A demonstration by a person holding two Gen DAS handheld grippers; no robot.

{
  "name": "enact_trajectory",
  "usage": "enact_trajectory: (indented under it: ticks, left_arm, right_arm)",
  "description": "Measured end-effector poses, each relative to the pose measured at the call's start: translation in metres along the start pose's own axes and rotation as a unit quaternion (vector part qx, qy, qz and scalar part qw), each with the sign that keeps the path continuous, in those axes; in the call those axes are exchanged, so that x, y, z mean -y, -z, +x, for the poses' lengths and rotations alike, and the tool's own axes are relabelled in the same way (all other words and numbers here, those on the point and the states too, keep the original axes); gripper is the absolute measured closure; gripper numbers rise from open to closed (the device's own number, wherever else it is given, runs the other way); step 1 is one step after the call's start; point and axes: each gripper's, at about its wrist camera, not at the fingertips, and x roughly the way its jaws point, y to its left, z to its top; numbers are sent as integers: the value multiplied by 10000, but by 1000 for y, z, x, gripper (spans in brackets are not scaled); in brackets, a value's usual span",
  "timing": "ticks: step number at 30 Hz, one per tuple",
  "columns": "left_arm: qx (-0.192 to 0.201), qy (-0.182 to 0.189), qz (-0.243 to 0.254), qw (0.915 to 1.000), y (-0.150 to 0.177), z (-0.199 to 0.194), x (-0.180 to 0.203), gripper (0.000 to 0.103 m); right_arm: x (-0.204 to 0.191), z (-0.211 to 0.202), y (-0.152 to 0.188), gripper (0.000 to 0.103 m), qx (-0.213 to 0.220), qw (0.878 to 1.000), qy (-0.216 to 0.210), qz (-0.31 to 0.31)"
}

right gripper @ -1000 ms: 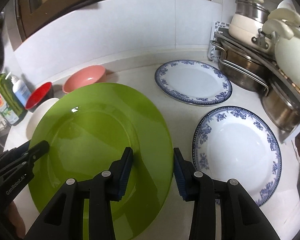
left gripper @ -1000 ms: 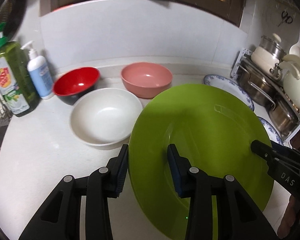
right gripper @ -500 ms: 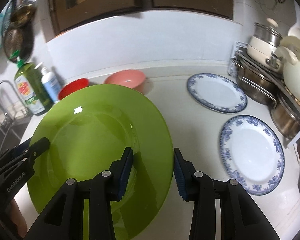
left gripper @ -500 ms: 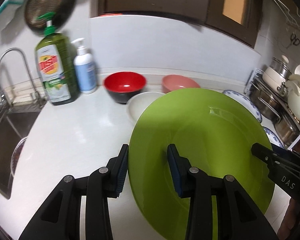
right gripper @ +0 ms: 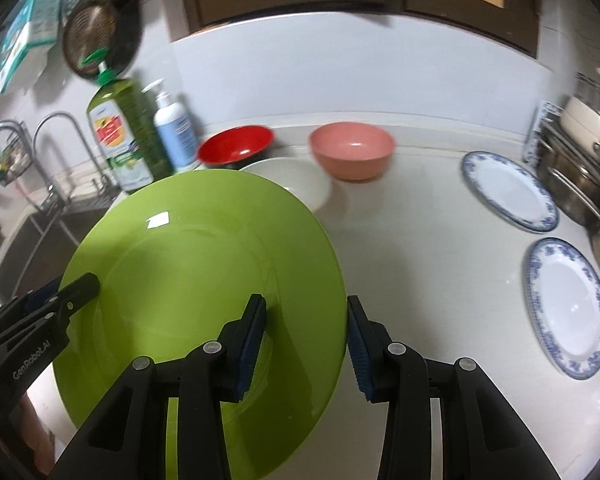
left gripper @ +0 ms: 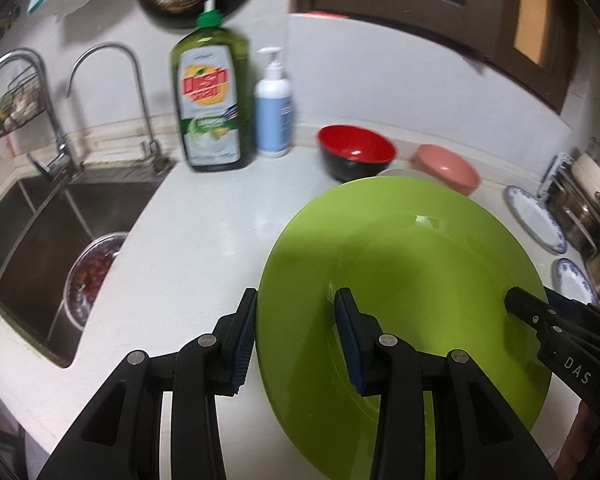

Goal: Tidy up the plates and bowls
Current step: 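Carry the green plate with both grippers toward the counter by the sink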

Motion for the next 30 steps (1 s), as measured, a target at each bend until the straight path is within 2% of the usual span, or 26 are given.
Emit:
enact_trajectory:
  ticks: [6, 13, 22, 30]
  left_arm:
    - [-202, -203, -98, 9995, 6, 12, -30, 65]
    - [-538, -253, -92, 9982, 14, 35, -54, 64]
    - [-825, -251, -52, 9963, 29, 55, -63, 64]
    - [-910, -239, -25, 9956, 36, 61, -63, 64]
  right_arm:
    - [-31, 20, 3, 62, -191, 9995, -177, -188]
    - [-54, 48, 7, 62, -478, 9982, -222, -294]
    - [-64, 71, 24, 62, -848, 9958, -213, -288]
    - [-64, 76, 29, 62, -1002, 9946, -169, -229]
